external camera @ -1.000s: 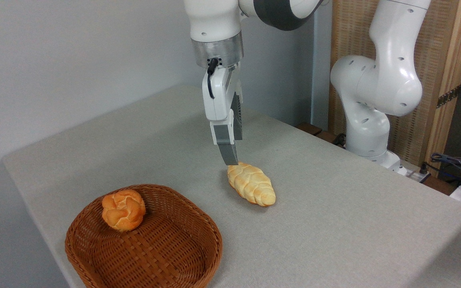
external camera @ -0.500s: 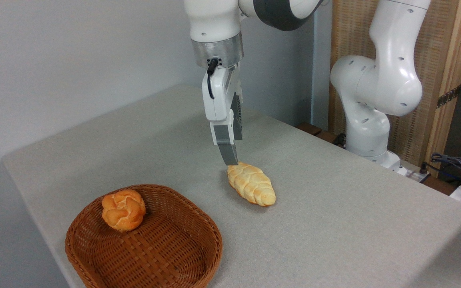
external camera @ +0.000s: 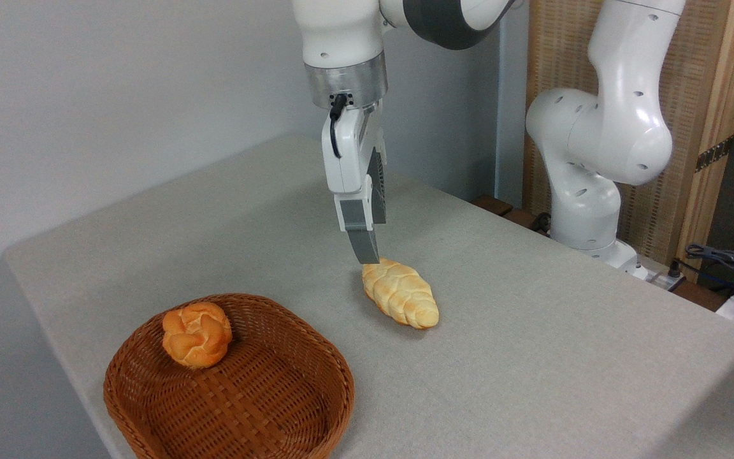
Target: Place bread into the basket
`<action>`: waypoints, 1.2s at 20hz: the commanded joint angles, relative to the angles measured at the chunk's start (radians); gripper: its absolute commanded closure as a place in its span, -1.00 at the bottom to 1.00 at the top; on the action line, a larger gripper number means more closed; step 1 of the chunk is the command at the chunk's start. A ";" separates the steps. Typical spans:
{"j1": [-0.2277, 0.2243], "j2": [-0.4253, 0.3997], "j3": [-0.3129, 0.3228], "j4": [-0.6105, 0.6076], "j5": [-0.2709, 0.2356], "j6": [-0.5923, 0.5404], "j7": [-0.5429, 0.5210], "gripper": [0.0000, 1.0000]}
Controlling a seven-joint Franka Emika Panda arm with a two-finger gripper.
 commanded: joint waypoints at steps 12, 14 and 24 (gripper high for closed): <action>-0.031 0.025 0.077 -0.007 0.111 -0.036 0.677 -1.00; -0.031 0.025 0.077 -0.007 0.107 -0.036 0.674 -1.00; -0.031 0.016 0.073 0.030 0.031 -0.108 0.459 -1.00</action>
